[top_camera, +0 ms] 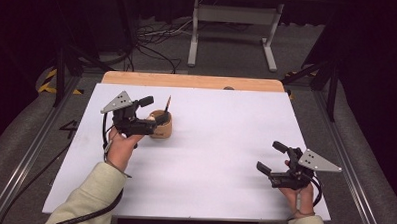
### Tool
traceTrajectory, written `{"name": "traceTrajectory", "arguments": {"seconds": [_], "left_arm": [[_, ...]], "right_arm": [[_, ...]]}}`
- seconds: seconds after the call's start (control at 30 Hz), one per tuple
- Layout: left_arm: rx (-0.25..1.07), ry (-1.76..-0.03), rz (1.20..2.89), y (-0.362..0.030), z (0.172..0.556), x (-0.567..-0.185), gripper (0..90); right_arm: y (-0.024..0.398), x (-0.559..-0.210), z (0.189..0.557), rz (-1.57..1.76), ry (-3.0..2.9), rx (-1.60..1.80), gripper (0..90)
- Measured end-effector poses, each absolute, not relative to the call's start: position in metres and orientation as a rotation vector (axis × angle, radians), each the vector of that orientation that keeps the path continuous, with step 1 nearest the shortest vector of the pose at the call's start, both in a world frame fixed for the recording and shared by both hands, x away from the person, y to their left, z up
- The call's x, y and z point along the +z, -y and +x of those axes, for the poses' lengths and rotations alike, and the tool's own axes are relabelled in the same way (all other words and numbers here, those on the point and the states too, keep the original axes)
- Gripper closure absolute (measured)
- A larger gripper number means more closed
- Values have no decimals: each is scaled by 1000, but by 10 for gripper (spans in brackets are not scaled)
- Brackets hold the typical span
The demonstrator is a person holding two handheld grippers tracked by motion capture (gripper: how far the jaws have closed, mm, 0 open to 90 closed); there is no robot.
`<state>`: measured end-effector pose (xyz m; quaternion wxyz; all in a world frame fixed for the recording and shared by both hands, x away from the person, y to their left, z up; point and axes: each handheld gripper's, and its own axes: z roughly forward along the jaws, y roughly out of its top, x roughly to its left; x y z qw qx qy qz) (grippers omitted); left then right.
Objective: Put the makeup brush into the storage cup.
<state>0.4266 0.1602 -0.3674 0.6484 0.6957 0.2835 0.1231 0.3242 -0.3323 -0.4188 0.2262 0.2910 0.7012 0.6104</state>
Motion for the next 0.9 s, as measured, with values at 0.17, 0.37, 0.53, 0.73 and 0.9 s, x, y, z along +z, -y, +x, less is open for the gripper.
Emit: {"name": "traceTrajectory", "arguments": {"seconds": [0.17, 0.37, 0.53, 0.73, 0.9], "left_arm": [[279, -606, 1598, -164, 417, -365, 49], [281, -558, 1618, -171, 405, -362, 38], [277, -536, 1615, -180, 397, -363, 36], [255, -533, 1596, -193, 388, -367, 36], [270, -528, 1628, -202, 380, -372, 31]], "right_arm": [[334, -417, 327, 805, -1941, 1675, 22], [336, -415, 330, 805, -1944, 1674, 1], [336, -415, 332, 804, -1953, 1662, 0], [337, -416, 332, 813, -1953, 1646, 0], [337, -418, 332, 810, -1959, 1635, 0]]}}
